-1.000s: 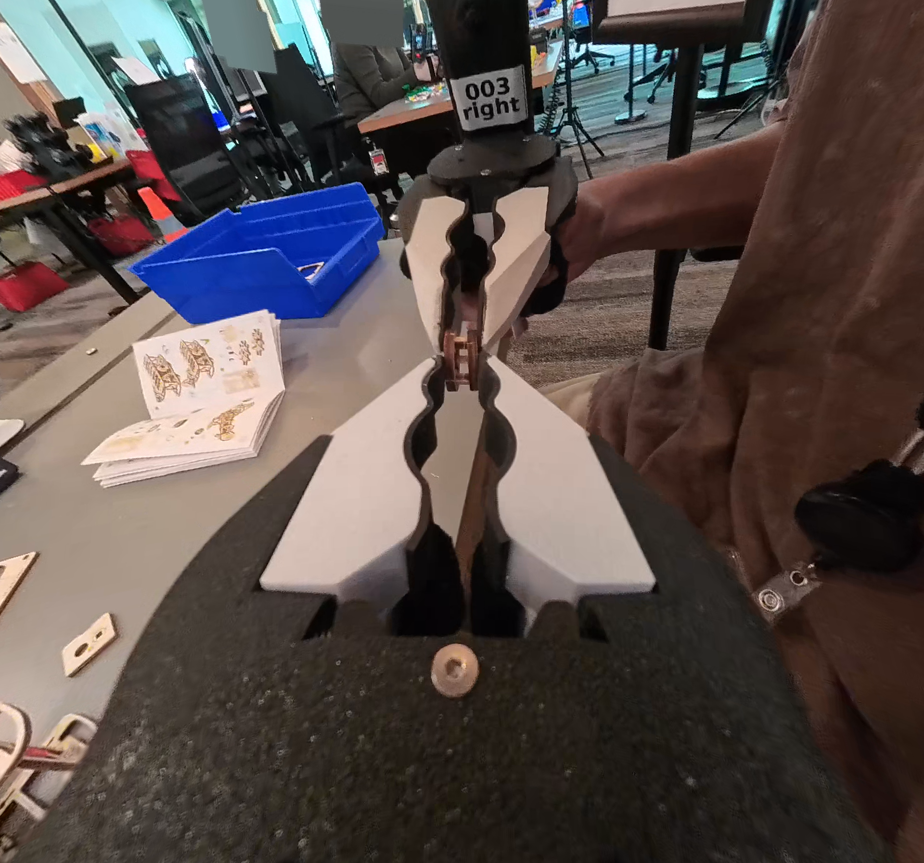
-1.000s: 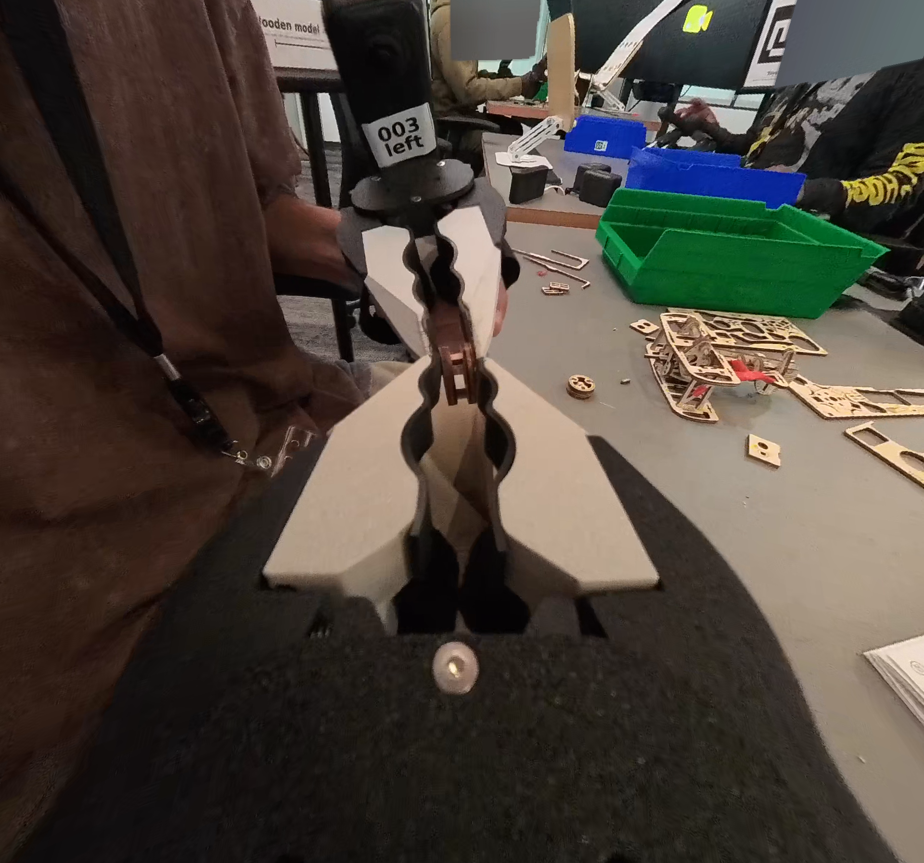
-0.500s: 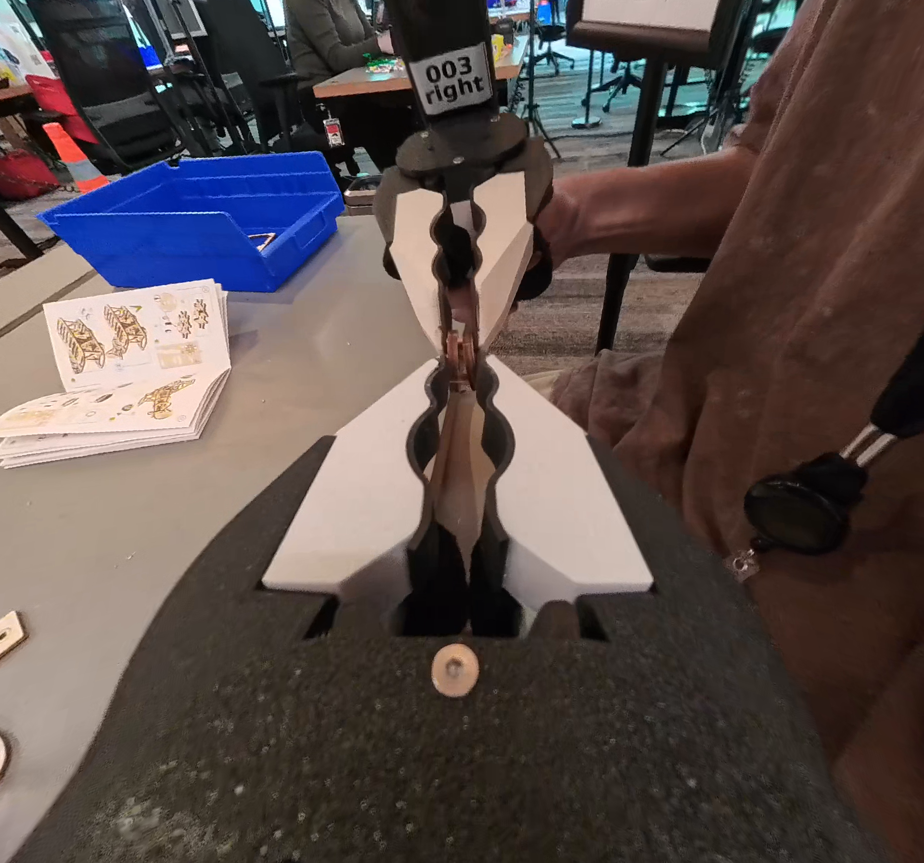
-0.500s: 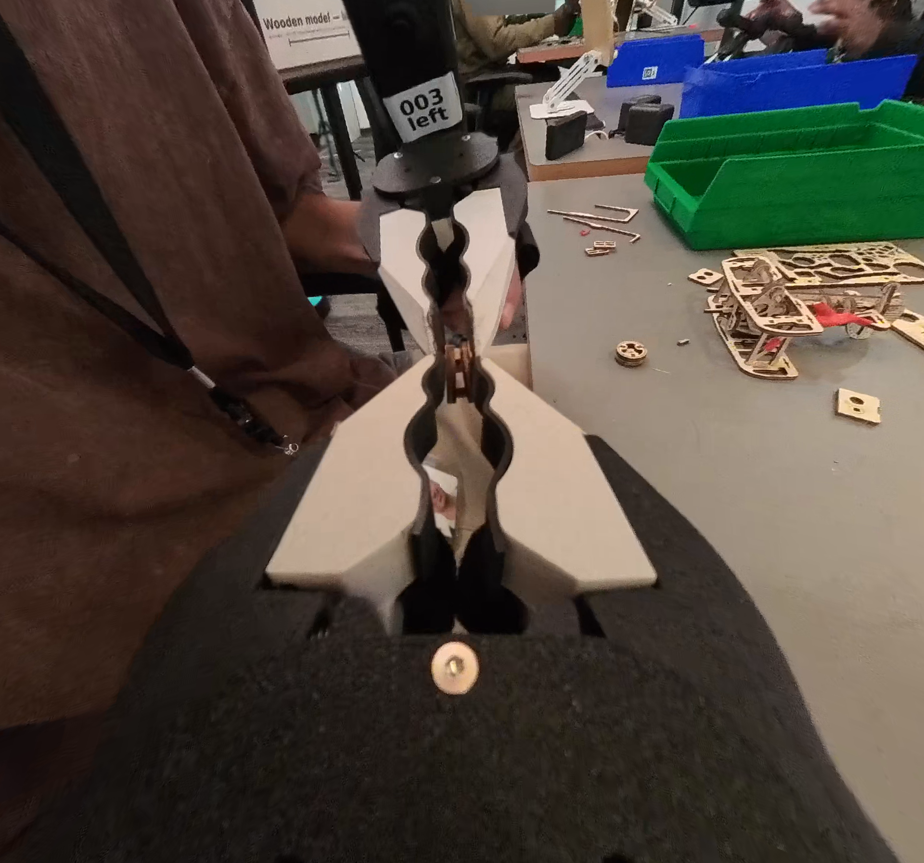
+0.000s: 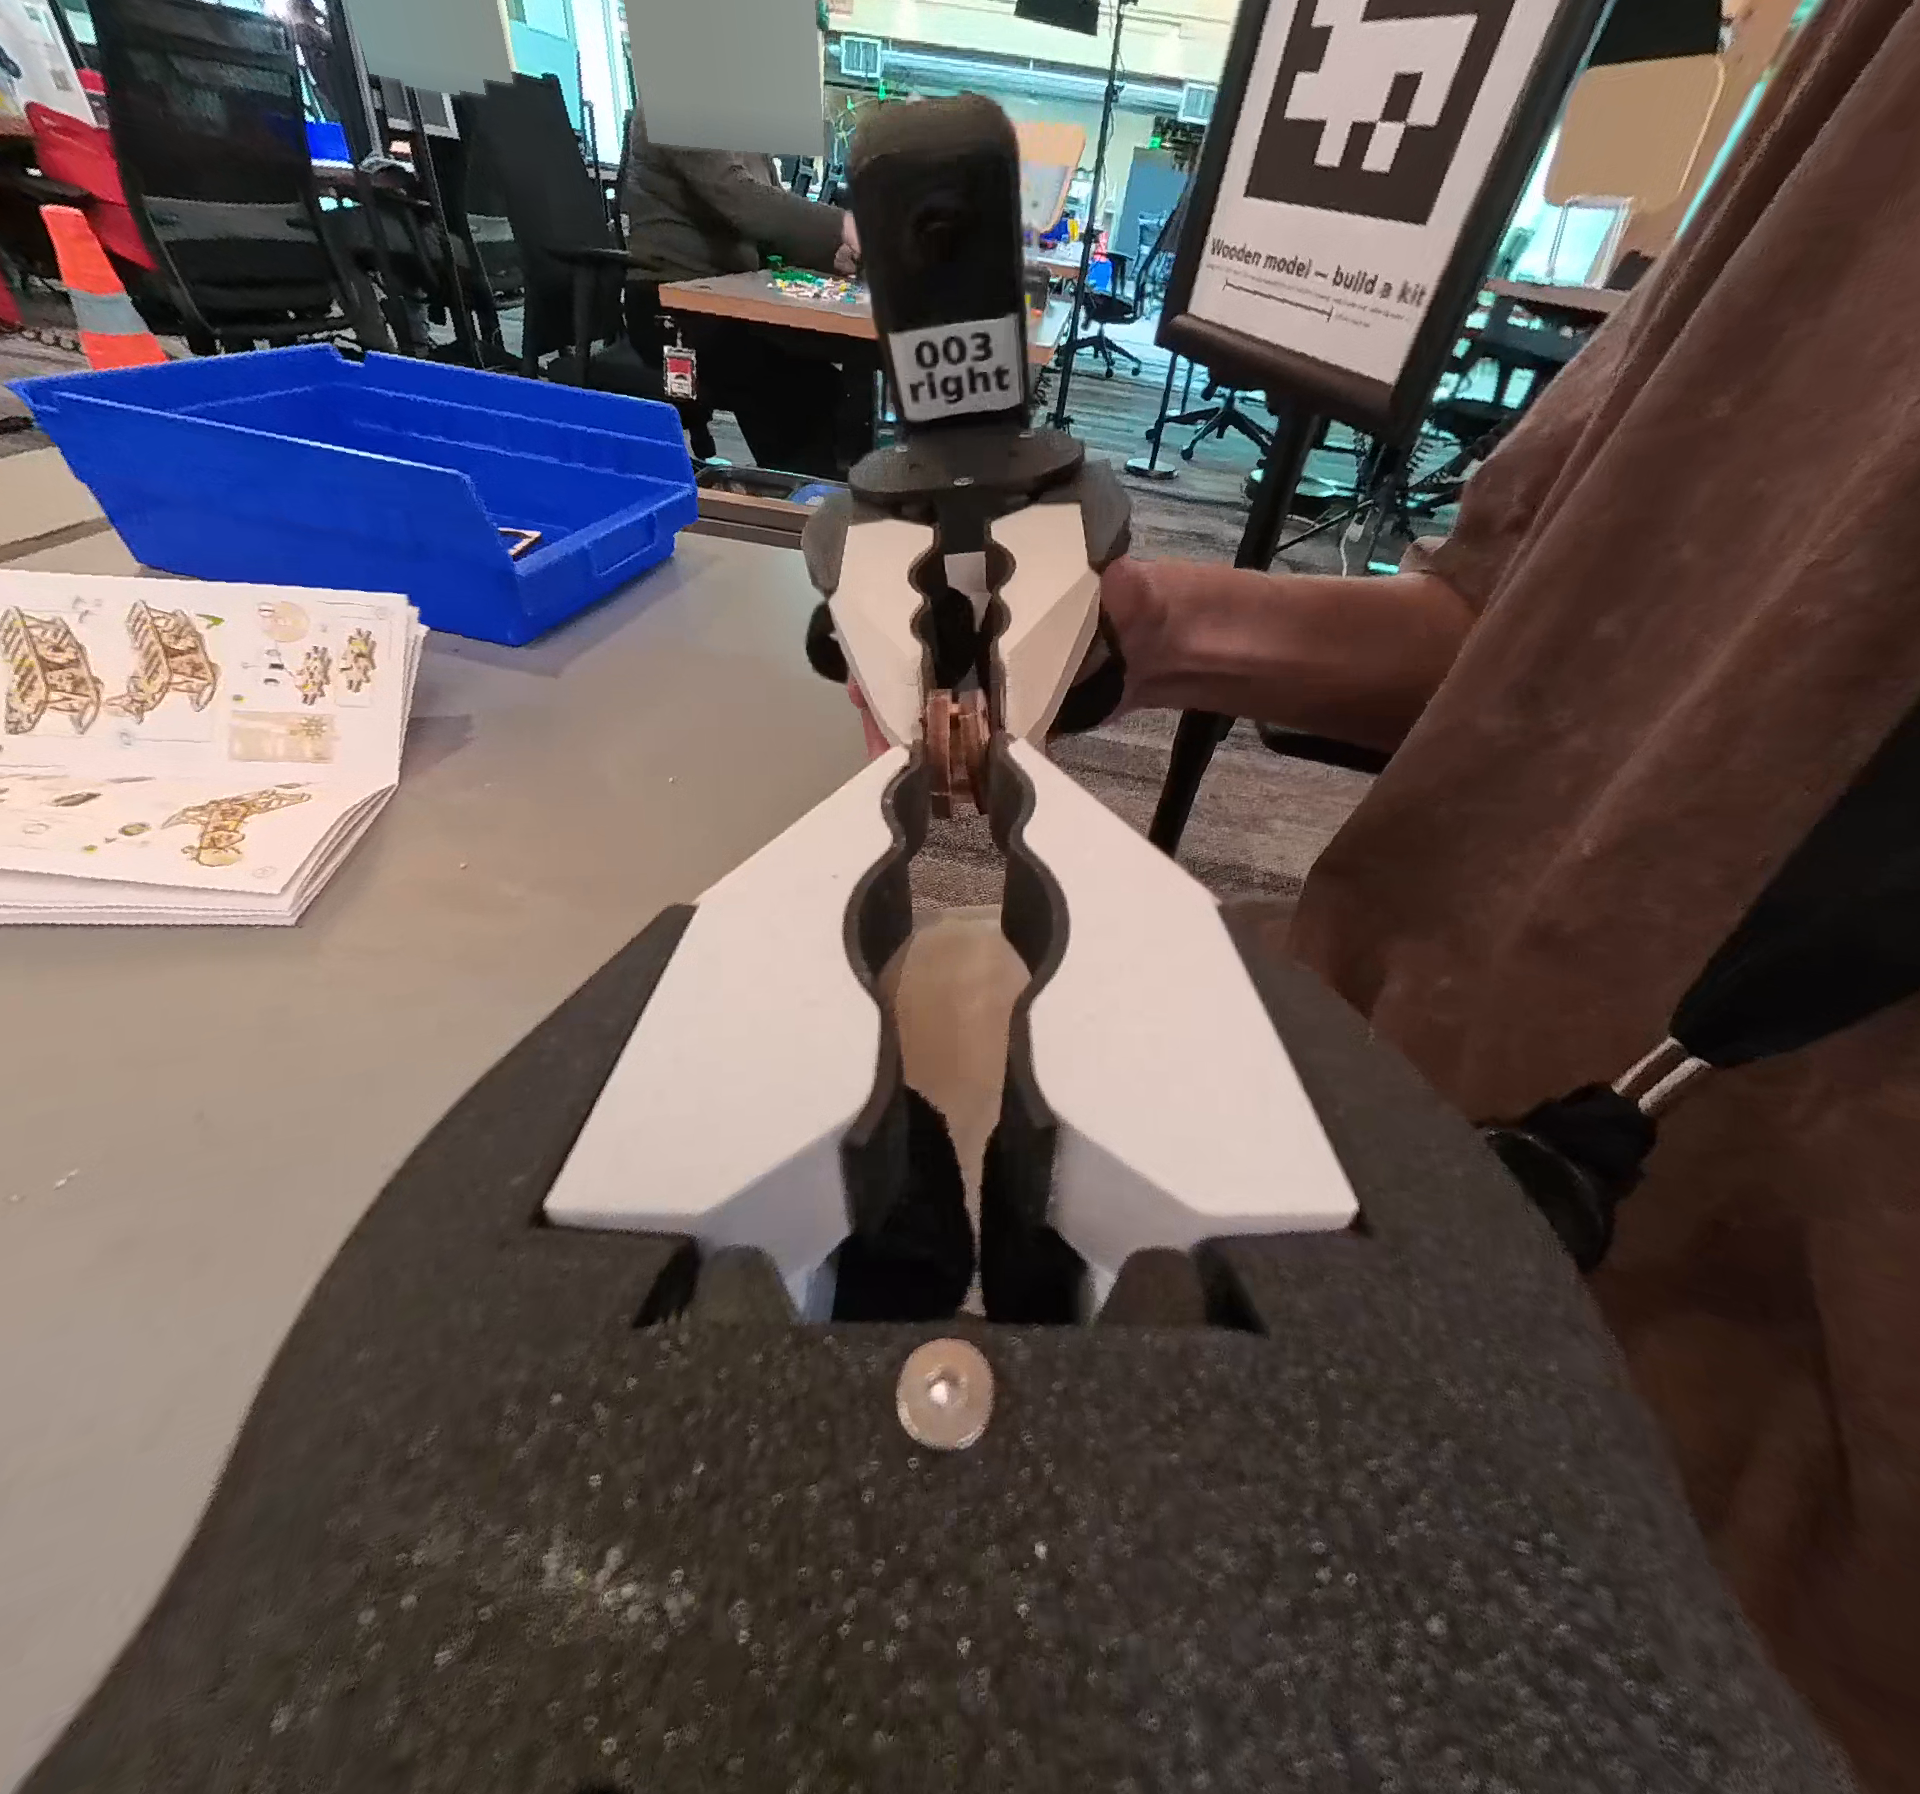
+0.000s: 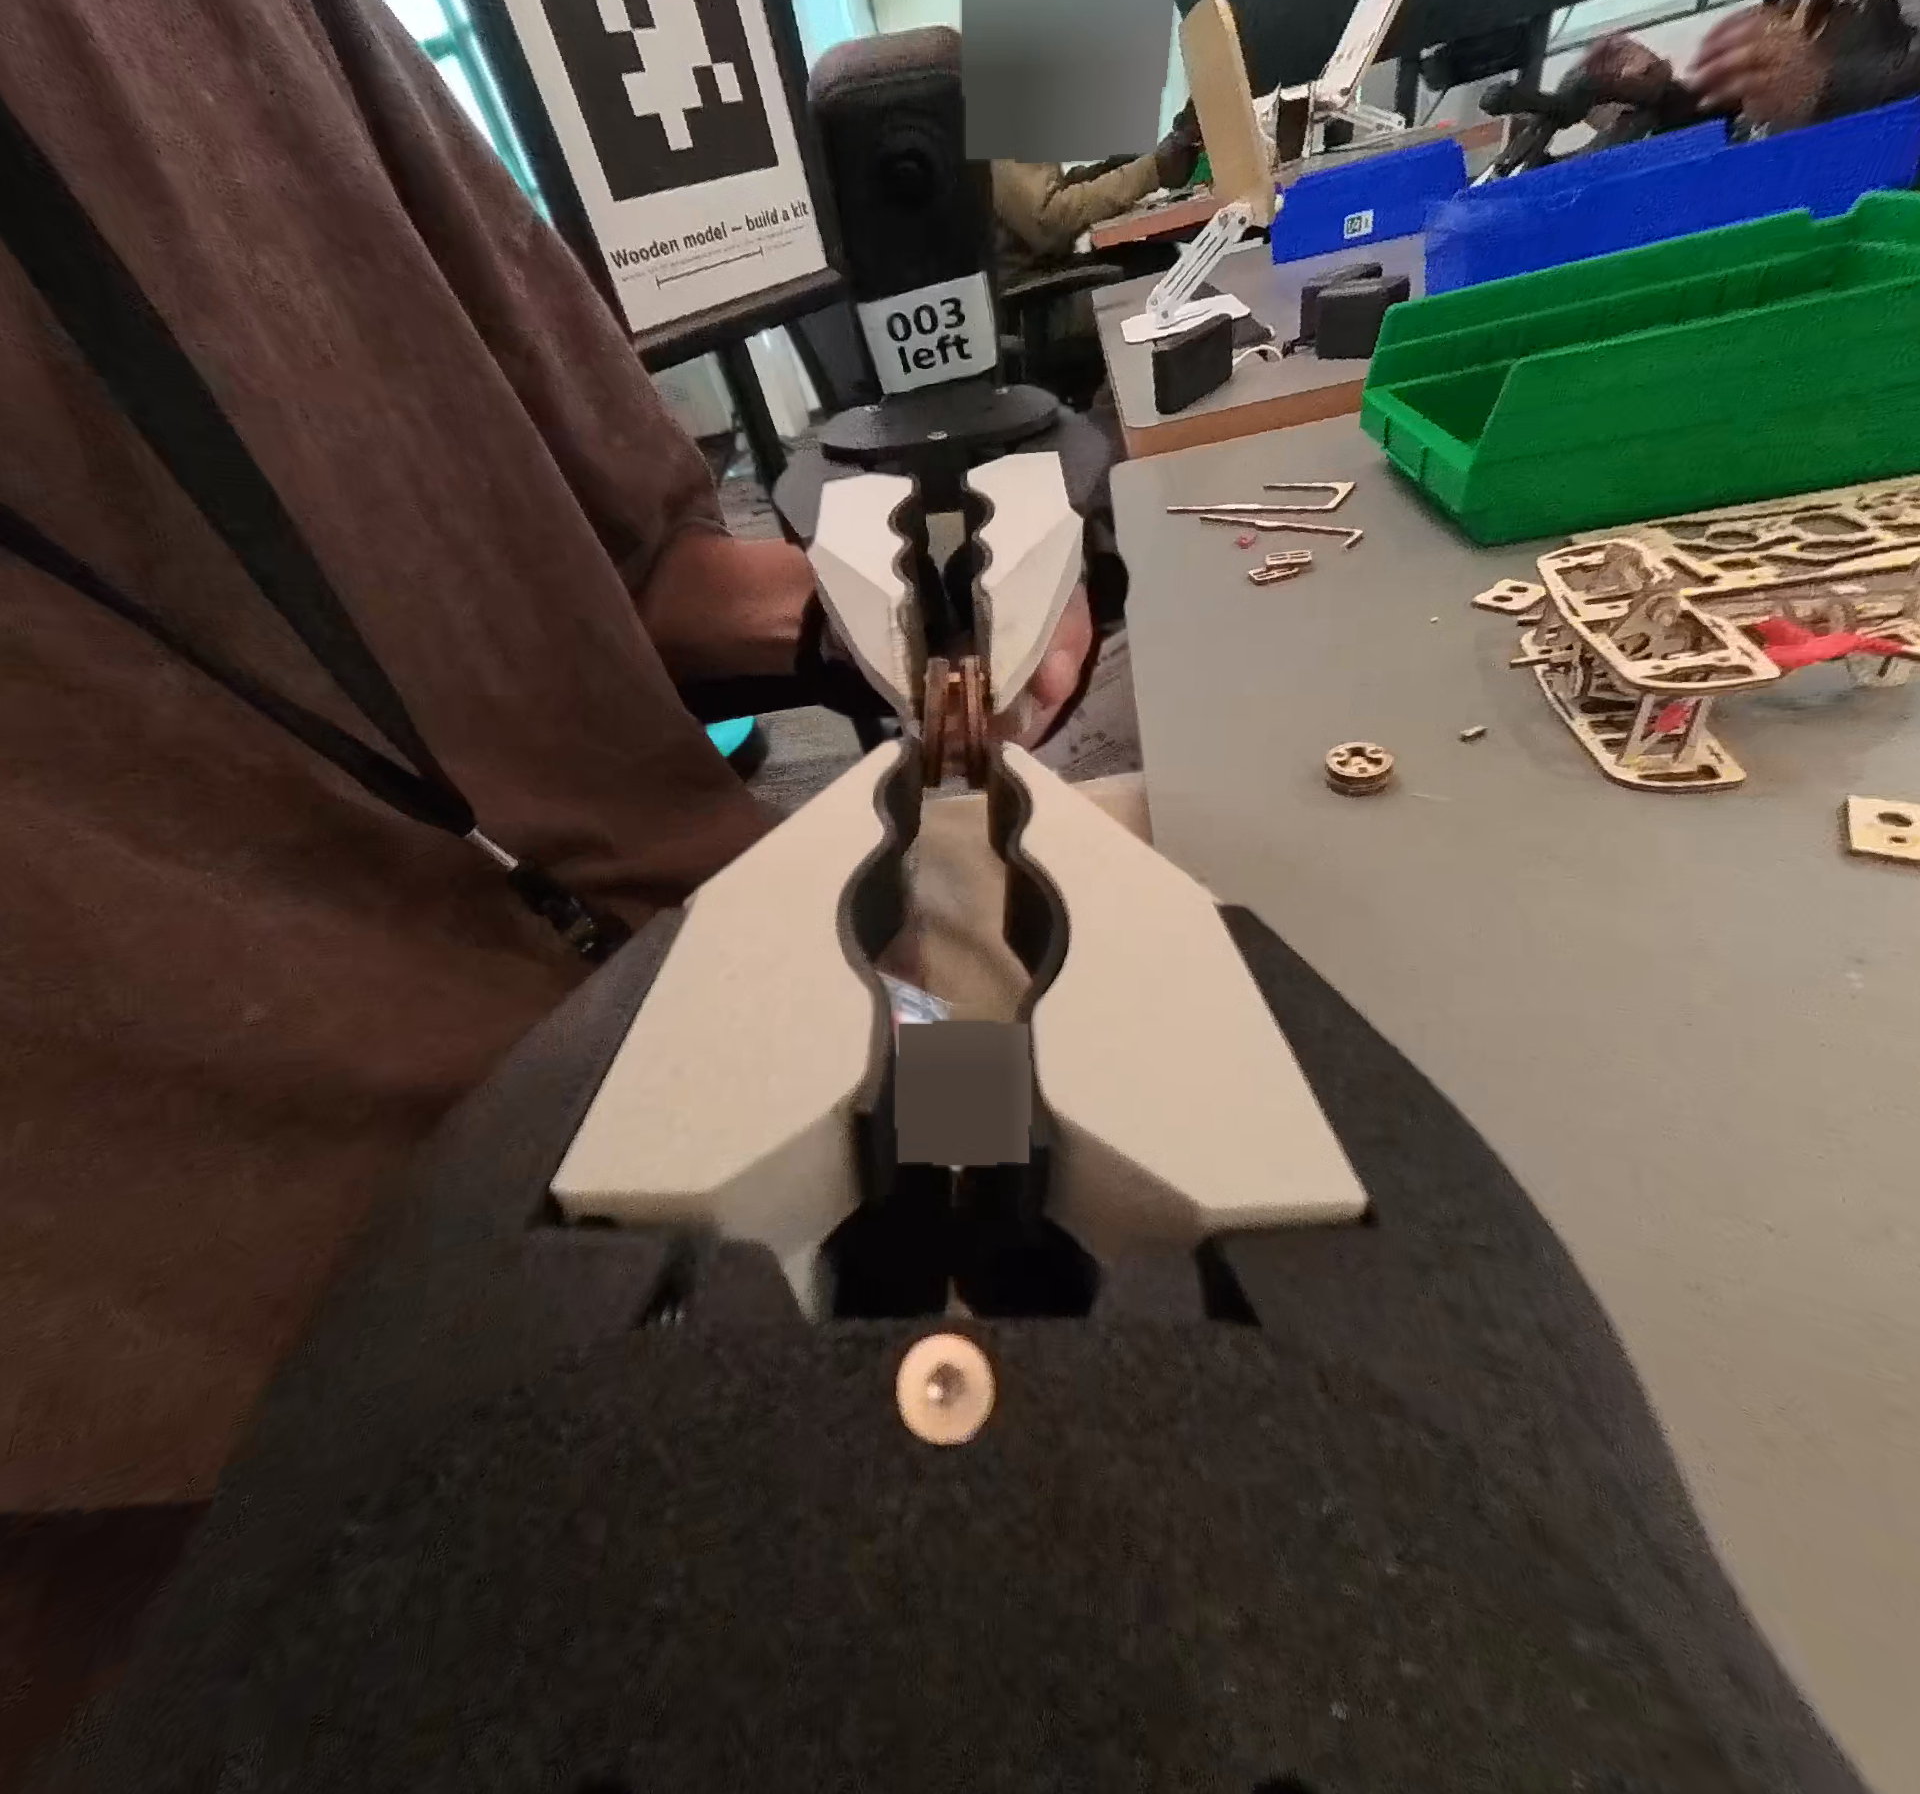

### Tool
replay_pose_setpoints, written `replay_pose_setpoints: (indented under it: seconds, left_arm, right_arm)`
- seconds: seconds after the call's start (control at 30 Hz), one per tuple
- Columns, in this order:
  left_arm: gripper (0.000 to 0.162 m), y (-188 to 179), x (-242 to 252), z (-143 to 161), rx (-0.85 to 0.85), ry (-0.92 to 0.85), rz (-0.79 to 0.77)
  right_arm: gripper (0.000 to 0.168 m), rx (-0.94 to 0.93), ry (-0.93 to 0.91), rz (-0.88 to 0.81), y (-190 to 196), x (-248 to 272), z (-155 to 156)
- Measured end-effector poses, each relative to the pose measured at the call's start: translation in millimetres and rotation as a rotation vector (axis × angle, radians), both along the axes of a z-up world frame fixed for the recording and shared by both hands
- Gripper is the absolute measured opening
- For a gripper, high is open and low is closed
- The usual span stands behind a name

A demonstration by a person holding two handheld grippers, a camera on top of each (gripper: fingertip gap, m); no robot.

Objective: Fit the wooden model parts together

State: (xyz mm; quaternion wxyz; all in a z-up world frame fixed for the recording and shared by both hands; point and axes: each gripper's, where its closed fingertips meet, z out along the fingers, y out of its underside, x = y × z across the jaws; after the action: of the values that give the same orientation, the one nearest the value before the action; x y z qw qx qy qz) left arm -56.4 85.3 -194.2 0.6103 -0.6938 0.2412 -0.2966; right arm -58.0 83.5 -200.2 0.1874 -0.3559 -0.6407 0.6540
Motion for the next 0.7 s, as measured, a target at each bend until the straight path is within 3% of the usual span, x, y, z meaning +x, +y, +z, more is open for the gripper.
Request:
replay_pose_setpoints:
  seconds: [0.17, 0.3, 0.43, 0.7]
  left_arm:
    - [0.008, -1.3, 3.4, -5.3, -0.054, -0.028, -0.029]
    - [0.007, 7.2, -6.1, 1.2, -0.114, -0.174, 0.008]
    - [0.007, 24.3, -22.8, 14.1, -0.152, -0.428, 0.132]
    - [0.007, 29.7, -40.0, 35.7, -0.067, -0.701, 0.239]
  right_arm:
    - [0.01, -0.055, -0.16, 0.048, -1.6, 4.4, -6.3]
    - [0.011, -0.174, -0.187, 0.012, 5.1, -3.8, -0.5]
    - [0.013, -0.308, -0.081, -0.156, 24.0, -22.5, 15.2]
    - [0.011, -0.656, 0.03, -0.255, 29.6, -38.2, 38.4]
